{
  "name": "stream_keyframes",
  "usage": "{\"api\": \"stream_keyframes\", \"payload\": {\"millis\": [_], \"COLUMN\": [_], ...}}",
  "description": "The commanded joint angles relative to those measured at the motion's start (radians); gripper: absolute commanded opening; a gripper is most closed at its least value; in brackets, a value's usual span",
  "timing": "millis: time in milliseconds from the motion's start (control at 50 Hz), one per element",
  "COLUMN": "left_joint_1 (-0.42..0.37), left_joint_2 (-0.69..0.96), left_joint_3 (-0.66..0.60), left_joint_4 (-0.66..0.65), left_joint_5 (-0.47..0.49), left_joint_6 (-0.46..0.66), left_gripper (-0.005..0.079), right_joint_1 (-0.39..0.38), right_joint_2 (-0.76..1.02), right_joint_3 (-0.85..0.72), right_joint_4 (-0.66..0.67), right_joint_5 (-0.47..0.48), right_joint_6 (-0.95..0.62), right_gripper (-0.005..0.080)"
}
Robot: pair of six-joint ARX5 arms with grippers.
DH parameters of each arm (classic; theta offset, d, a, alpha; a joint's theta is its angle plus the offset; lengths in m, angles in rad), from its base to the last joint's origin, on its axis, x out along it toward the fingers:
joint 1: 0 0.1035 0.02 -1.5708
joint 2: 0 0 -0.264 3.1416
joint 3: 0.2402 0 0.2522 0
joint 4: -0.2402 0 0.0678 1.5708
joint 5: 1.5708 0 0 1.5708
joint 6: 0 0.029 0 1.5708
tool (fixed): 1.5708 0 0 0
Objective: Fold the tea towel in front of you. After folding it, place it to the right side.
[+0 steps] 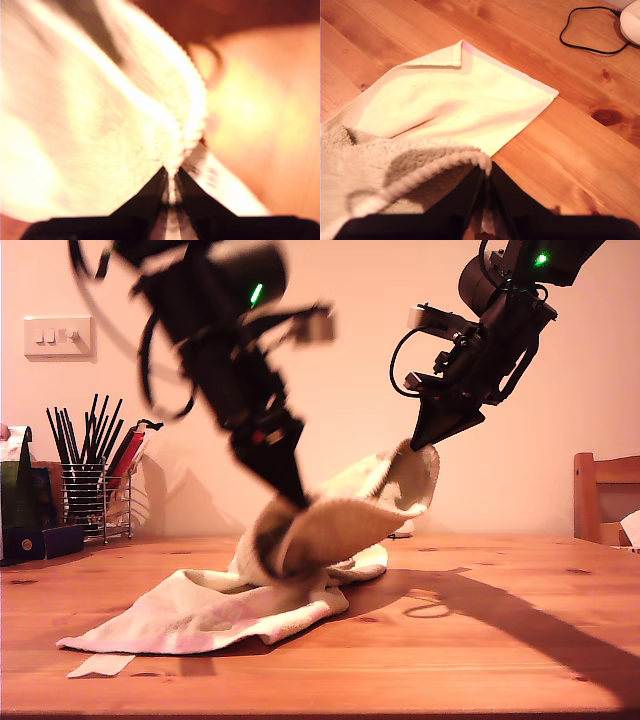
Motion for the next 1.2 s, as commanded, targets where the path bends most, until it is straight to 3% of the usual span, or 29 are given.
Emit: {"api": "stream_keyframes", "payload": {"millis": [0,120,760,1020,1080,1120,1180], "left_joint_1": [0.008,0.012,0.045,0.045,0.045,0.045,0.045], "left_joint_2": [0.038,0.069,0.011,0.015,0.015,0.016,0.016], "left_joint_3": [-0.014,-0.014,-0.013,-0.013,-0.013,-0.013,-0.013], "left_joint_4": [0.021,0.043,0.077,0.096,0.095,0.094,0.098], "left_joint_5": [0.025,0.105,0.139,0.15,0.15,0.148,0.147], "left_joint_6": [-0.017,-0.029,-0.085,-0.123,-0.127,-0.128,-0.13], "left_gripper": [-0.0023,-0.0023,-0.0013,0.0043,0.0027,-0.0027,-0.002], "right_joint_1": [0.006,0.013,0.019,0.034,0.039,0.042,0.045], "right_joint_2": [-0.014,-0.014,-0.014,-0.014,-0.014,-0.014,-0.014], "right_joint_3": [0.008,0.008,0.008,0.008,0.008,0.008,0.008], "right_joint_4": [0.006,0.005,0.007,0.005,0.003,0.003,0.003], "right_joint_5": [-0.007,-0.008,-0.024,-0.024,-0.024,-0.024,-0.023], "right_joint_6": [0.002,0.002,0.002,0.002,0.002,0.002,0.002], "right_gripper": [-0.0013,-0.0013,-0.0013,-0.0013,-0.0013,-0.0013,-0.0013]}}
